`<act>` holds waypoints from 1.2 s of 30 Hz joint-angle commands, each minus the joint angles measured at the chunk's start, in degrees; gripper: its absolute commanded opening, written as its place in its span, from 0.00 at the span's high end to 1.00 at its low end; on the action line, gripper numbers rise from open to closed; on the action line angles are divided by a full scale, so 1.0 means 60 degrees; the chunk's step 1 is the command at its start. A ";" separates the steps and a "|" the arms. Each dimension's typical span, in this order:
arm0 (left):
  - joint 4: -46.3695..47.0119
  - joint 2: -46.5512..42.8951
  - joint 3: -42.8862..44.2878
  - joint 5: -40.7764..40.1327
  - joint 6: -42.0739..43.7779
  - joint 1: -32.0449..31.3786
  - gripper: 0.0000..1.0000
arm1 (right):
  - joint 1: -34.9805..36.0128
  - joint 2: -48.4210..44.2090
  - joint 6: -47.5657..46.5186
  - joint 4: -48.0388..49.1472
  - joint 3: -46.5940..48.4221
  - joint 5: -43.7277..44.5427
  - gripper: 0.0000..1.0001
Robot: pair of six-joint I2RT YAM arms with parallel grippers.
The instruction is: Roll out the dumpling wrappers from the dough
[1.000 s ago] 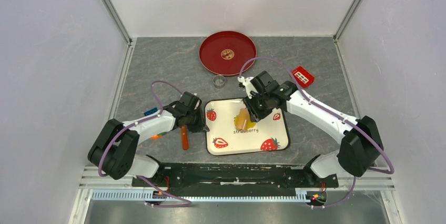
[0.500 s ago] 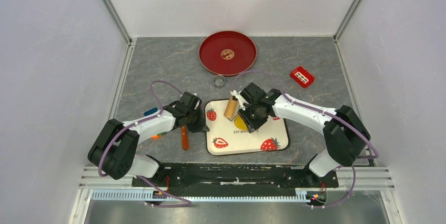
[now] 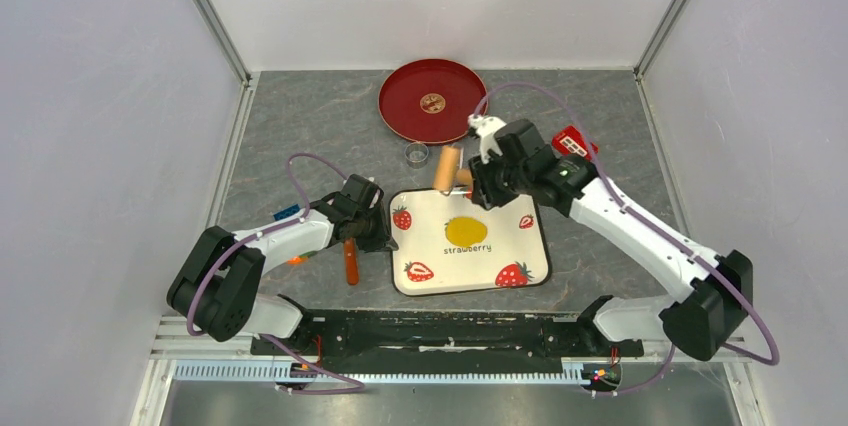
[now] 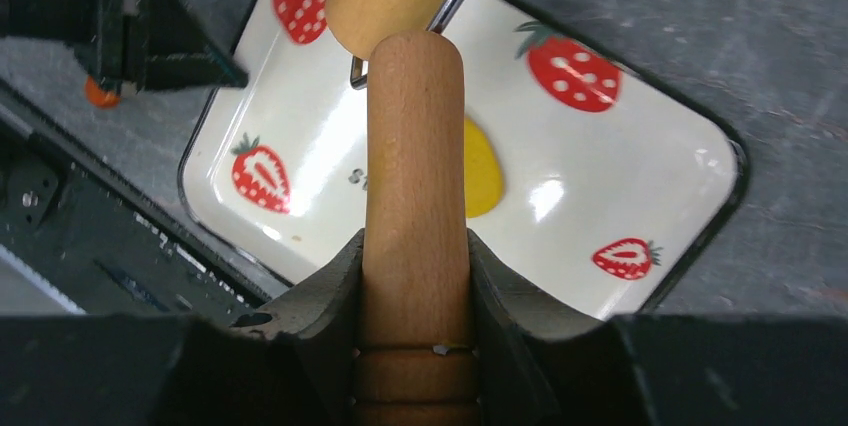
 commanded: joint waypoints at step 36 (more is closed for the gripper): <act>-0.0745 0.0374 -0.0246 -0.1298 0.0202 0.0001 0.98 | -0.8595 -0.2846 -0.0115 0.1325 -0.4680 -0.0674 0.25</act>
